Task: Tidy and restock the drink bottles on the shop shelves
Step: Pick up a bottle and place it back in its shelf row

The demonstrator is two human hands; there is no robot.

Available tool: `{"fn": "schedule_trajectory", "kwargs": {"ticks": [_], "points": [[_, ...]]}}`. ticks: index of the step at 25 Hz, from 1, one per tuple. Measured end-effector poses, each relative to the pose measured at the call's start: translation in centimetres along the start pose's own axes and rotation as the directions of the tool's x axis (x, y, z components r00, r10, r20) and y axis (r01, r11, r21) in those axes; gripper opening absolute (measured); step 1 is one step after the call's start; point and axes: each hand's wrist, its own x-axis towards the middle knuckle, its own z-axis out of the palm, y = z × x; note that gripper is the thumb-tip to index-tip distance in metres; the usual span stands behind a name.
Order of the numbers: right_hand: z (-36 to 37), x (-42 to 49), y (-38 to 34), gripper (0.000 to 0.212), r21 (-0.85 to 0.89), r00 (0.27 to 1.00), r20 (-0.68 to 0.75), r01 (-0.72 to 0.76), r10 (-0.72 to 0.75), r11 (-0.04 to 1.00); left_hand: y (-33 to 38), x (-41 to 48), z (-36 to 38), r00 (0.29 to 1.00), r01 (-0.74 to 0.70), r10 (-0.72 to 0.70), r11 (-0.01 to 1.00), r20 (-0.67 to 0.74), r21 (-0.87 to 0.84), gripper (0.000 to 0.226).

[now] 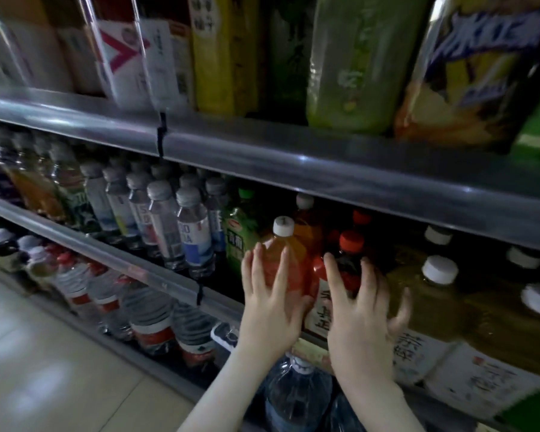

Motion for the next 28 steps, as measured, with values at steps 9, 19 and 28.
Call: {"fn": "schedule_trajectory", "kwargs": {"ticks": [9, 19, 28], "points": [[-3.1, 1.9, -0.5, 0.099, 0.019, 0.942, 0.336, -0.008, 0.002, 1.0, 2.0, 6.1, -5.8, 0.857, 0.455, -0.403, 0.885, 0.322, -0.101, 0.087], [-7.0, 3.9, -1.2, 0.099, -0.018, 0.755, 0.654, -0.052, 0.051, 0.998, 1.8, 3.1, -9.0, 0.938, 0.342, -0.325, 0.823, 0.119, -0.454, 0.046], [-25.0, 8.1, -7.5, 0.118, 0.545, 0.56, 0.809, -0.606, -0.176, 0.58, 11.7, 12.8, -28.9, 0.834, 0.477, -0.305, 0.818, 0.459, -0.322, 0.02]]}}
